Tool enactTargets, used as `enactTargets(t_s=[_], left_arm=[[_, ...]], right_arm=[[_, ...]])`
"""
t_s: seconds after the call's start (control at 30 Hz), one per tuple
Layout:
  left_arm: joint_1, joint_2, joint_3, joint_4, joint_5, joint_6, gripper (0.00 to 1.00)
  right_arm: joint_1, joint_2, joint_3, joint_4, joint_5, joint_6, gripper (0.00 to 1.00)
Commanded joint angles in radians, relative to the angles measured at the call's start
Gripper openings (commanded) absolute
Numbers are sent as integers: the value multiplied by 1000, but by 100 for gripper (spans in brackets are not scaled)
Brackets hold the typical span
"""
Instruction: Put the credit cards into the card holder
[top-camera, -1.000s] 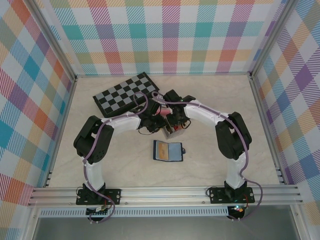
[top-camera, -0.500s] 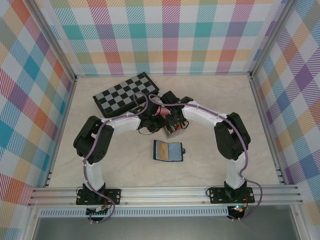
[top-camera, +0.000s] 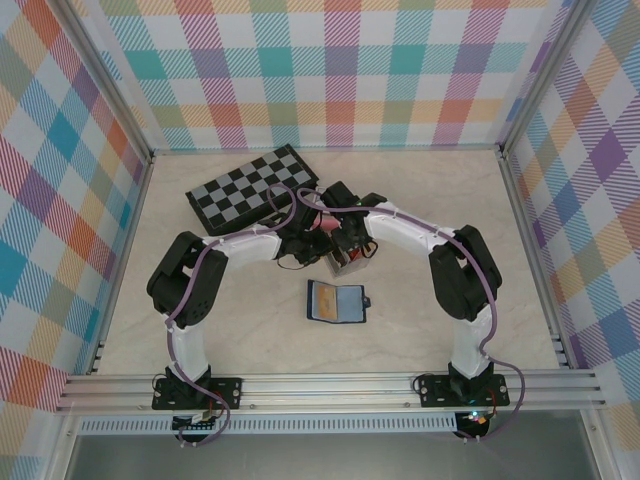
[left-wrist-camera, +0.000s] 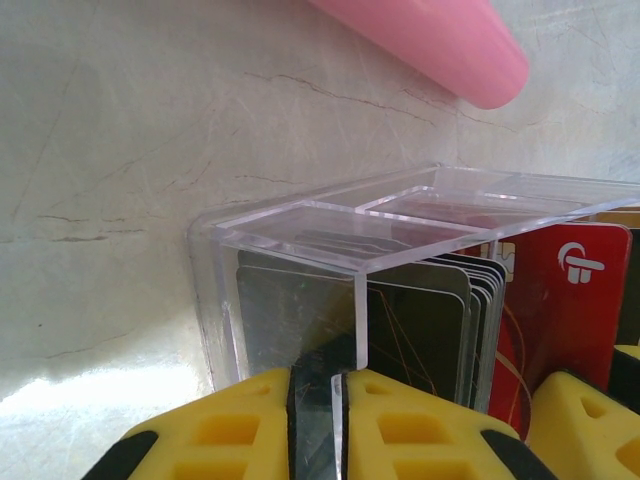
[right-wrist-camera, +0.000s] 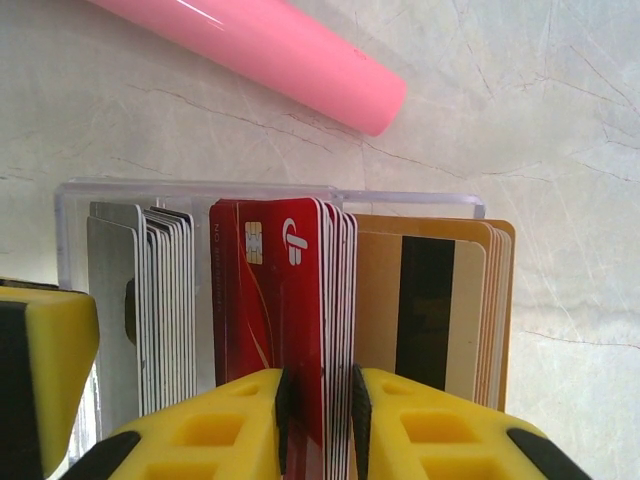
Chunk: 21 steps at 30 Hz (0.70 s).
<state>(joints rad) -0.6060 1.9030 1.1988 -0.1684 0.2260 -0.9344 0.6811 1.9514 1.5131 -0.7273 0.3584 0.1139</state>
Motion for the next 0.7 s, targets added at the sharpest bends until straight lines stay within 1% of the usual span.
enactTargets(t_s=[0.0, 0.23, 0.37, 0.6, 0.67], left_arm=[[0, 24, -30, -52, -20, 14, 17], [-1, 24, -30, -54, -22, 14, 16], [-1, 22, -30, -57, -21, 16, 16], [-1, 21, -31, -61, -22, 19, 16], [-1, 16, -30, -62, -25, 21, 16]], right_arm=[[-6, -50, 9, -18, 42, -17, 24], [-6, -52, 10, -23, 53, -21, 24], [-7, -51, 12, -29, 37, -13, 19], [-10, -82, 21, -52, -36, 17, 4], [-14, -101, 21, -55, -73, 31, 3]])
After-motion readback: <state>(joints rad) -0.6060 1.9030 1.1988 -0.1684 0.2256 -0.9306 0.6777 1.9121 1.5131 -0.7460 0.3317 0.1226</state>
